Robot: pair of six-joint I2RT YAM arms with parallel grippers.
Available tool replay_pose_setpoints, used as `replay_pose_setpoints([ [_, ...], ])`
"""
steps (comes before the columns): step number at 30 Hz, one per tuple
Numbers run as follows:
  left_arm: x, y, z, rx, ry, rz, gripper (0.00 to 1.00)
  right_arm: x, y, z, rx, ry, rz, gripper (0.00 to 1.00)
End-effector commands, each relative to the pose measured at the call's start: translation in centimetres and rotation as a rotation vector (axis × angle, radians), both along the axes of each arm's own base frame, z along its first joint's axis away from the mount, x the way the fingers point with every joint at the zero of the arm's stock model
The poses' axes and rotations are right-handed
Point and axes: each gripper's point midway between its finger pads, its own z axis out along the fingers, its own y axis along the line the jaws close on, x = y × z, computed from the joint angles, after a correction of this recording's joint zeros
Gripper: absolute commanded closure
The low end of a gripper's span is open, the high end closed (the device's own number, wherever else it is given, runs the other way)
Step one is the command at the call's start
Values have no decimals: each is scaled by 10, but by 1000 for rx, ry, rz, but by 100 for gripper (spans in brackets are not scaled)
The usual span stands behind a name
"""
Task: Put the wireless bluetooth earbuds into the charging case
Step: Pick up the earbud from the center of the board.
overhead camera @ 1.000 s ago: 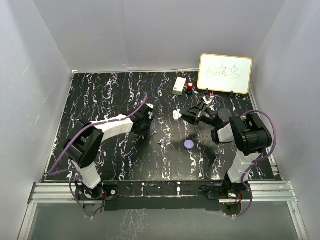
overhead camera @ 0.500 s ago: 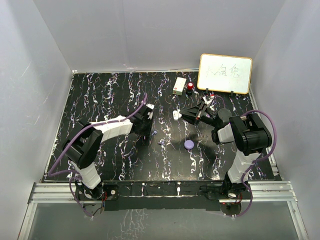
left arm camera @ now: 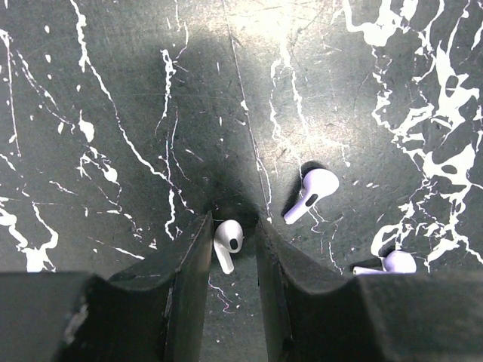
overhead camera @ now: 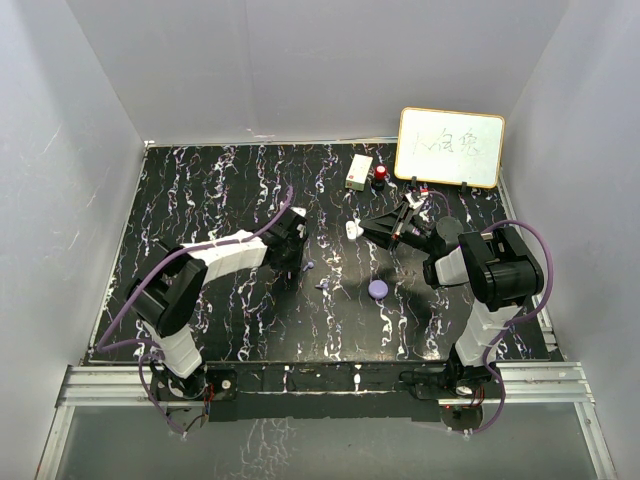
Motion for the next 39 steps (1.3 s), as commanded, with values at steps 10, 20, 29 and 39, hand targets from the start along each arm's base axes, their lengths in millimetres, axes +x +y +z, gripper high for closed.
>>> replay_pose_setpoints([
  [10, -30, 31, -17, 148, 105, 119, 71, -7, -3, 19, 20, -134, 2, 100],
  [20, -33, 31, -23, 164, 108, 127, 73, -8, -3, 19, 23, -134, 5, 100],
  [29, -31, 34, -27, 204, 111, 135, 76, -8, -3, 18, 24, -134, 6, 100],
  [39, -30, 37, -26, 237, 106, 124, 89, -8, -3, 16, 25, -128, 5, 100],
])
